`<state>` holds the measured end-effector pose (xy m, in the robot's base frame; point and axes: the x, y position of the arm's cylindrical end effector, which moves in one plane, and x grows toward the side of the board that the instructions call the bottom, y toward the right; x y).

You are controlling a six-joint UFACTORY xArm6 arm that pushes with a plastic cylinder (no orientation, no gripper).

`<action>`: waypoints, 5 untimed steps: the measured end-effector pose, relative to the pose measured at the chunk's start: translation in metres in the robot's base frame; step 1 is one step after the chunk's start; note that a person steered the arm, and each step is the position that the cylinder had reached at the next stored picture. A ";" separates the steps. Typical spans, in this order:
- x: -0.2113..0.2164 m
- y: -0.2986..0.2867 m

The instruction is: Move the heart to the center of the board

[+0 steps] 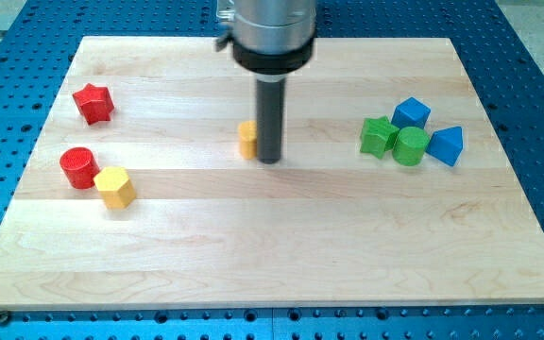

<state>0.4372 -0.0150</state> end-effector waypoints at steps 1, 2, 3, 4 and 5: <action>0.048 0.016; 0.138 -0.091; 0.113 -0.167; 0.064 -0.151; 0.038 -0.099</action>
